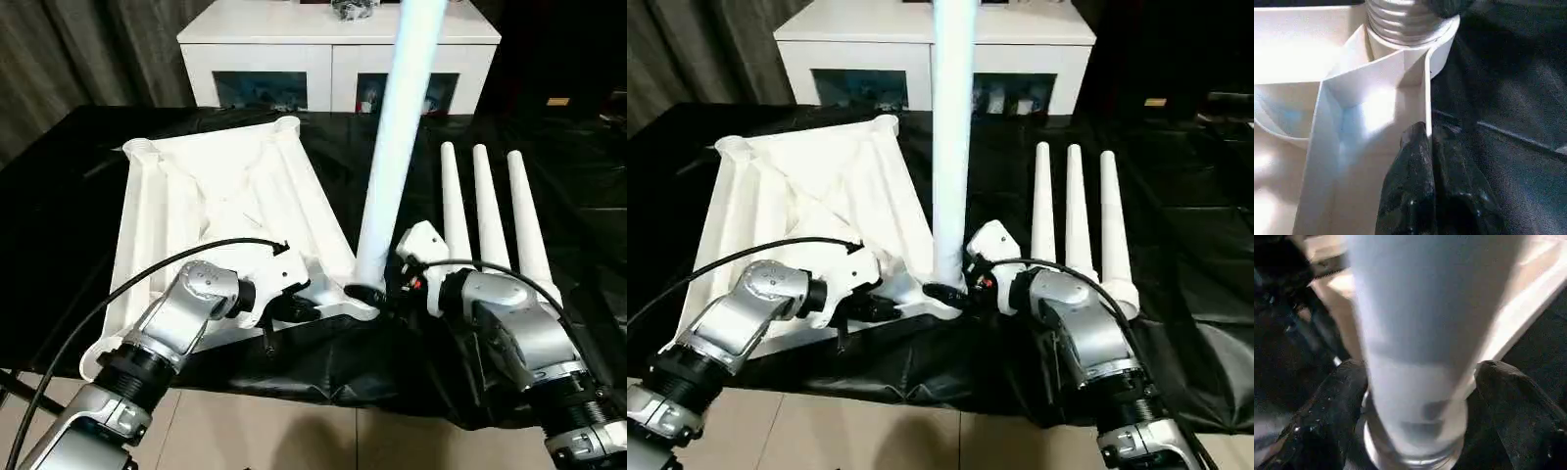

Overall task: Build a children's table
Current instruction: Rotate leg to tighten

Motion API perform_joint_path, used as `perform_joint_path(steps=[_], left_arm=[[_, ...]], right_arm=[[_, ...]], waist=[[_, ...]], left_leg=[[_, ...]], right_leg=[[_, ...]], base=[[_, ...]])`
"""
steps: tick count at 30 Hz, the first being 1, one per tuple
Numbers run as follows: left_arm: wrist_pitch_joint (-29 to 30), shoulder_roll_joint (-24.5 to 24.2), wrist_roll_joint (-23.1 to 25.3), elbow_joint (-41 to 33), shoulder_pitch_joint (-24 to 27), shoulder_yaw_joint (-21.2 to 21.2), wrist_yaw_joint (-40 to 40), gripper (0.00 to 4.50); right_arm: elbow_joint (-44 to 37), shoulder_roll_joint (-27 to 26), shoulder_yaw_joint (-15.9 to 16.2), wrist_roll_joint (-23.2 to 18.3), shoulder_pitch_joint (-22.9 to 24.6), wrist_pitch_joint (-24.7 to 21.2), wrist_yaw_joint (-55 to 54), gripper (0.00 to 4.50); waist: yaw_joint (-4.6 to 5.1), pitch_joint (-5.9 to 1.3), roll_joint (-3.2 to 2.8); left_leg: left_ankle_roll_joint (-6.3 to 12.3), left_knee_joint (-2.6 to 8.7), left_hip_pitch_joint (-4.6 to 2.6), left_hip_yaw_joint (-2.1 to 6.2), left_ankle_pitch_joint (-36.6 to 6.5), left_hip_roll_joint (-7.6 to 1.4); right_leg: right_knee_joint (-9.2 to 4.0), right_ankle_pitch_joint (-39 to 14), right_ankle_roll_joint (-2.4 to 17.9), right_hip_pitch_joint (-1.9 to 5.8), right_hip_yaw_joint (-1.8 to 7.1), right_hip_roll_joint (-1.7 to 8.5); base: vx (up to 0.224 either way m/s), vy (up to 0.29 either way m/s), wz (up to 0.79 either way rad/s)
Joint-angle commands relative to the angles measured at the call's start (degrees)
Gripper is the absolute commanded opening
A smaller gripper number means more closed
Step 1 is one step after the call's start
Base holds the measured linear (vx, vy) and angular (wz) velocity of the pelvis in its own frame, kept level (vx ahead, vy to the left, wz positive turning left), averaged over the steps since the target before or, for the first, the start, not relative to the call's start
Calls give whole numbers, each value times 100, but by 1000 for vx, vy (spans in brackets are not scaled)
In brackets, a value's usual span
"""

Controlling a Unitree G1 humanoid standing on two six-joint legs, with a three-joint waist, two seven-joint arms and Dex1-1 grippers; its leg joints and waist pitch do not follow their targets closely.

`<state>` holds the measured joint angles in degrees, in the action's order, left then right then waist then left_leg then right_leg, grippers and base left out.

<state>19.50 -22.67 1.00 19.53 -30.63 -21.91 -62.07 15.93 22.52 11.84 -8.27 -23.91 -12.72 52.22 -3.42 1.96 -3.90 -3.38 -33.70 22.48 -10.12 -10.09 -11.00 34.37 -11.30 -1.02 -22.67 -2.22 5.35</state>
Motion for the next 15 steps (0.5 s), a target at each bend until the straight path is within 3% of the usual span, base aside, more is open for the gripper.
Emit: perform_joint_path(steps=[1, 2, 6, 14, 15], left_arm=[[71, -34, 70, -62, 78, -206, -147, 0], [63, -39, 73, -61, 85, -205, -150, 0], [75, -49, 71, -78, 120, -207, -144, 0], [71, -70, 76, -47, 115, -221, -150, 0], [74, -74, 76, -45, 112, -222, -155, 0]], right_arm=[[-2, 67, 80, 92, 60, 120, 90, 384], [-3, 71, 93, 105, 65, 126, 94, 384], [-15, 116, 117, 120, 95, 160, 217, 384], [178, 62, 131, 180, 47, 269, 212, 384], [207, 47, 130, 193, 40, 277, 213, 366]], waist=[[17, -356, 49], [15, -365, 83], [7, -365, 65], [16, -358, 58], [17, -361, 48]], left_leg=[[334, 365, -134, 15, -864, -155], [396, 349, -127, 12, -765, -150], [492, 339, -127, 15, -743, -154], [428, 344, -133, 18, -897, -154], [421, 344, -136, 20, -903, -156]], right_leg=[[-279, 180, 1565, 268, 132, 203], [-270, 294, 1580, 275, 132, 200], [-265, 233, 1619, 271, 124, 203], [-277, 22, 1609, 266, 124, 199], [-276, 16, 1609, 264, 122, 195]], base=[[0, 0, 0], [0, 0, 0], [0, 0, 0], [0, 0, 0], [0, 0, 0]])
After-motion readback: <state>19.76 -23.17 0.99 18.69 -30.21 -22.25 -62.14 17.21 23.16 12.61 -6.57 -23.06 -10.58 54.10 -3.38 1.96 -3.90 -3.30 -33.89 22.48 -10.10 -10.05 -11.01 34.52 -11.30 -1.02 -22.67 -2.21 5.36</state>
